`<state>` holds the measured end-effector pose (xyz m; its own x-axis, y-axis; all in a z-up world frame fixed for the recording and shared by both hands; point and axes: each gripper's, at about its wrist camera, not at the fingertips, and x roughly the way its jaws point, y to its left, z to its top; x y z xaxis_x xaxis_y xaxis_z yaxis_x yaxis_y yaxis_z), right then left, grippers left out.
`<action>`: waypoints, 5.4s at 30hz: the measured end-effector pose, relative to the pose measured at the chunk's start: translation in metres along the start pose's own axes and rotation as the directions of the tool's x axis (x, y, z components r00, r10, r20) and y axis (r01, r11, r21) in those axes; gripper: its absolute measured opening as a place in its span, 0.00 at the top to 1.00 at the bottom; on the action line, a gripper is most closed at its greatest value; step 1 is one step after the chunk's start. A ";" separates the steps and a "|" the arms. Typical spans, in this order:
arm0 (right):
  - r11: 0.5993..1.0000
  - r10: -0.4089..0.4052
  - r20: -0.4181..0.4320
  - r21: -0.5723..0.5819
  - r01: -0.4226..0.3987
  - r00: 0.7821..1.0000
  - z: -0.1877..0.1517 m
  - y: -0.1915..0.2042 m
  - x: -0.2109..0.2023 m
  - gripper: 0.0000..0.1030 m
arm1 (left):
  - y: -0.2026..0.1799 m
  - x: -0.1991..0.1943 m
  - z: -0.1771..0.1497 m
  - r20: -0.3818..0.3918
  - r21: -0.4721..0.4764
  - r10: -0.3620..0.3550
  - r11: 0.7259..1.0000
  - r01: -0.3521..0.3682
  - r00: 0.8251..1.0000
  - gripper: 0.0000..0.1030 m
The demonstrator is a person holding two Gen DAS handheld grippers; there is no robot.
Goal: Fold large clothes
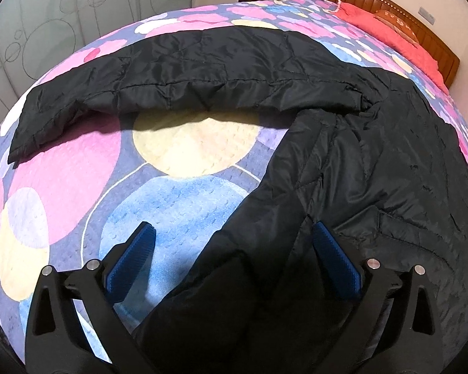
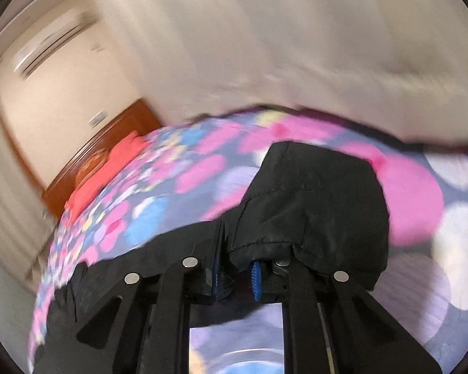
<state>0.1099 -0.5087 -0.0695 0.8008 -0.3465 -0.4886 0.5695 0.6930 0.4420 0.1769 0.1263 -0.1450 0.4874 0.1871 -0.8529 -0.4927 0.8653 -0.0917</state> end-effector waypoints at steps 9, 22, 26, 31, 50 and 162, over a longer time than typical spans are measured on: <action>0.932 0.200 -0.096 -0.290 -0.220 0.975 -0.037 0.154 0.014 0.85 | 0.000 0.004 0.000 0.005 0.004 0.001 1.000 -0.001 1.000 0.02; 0.716 0.333 -0.367 -0.501 -0.486 0.869 -0.158 0.318 0.026 0.85 | -0.001 0.005 -0.004 0.021 0.009 0.001 1.000 -0.001 1.000 0.02; 0.645 0.271 -0.471 -0.558 -0.522 0.839 -0.200 0.342 0.034 0.85 | -0.001 0.005 -0.004 0.024 0.010 0.002 1.000 -0.003 1.000 0.02; 0.604 0.125 -0.557 -0.614 -0.509 0.821 -0.240 0.355 0.051 0.80 | -0.002 0.005 -0.005 0.027 0.011 0.004 1.000 -0.004 1.000 0.02; 0.789 0.205 -0.443 -0.453 -0.415 0.873 -0.102 0.282 0.054 0.52 | -0.002 0.005 -0.005 0.027 0.012 0.006 1.000 -0.006 1.000 0.02; 0.761 -0.146 -0.213 -0.648 -0.028 0.966 -0.146 0.185 0.089 0.46 | 0.269 0.007 0.051 0.383 -0.633 -0.098 0.697 0.338 0.919 0.72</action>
<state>0.2594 -0.3185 -0.1412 0.6508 -0.3010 -0.6970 0.2912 0.9468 -0.1370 0.0848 0.3846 -0.1494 0.7719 0.2649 -0.5779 -0.6347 0.3721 -0.6772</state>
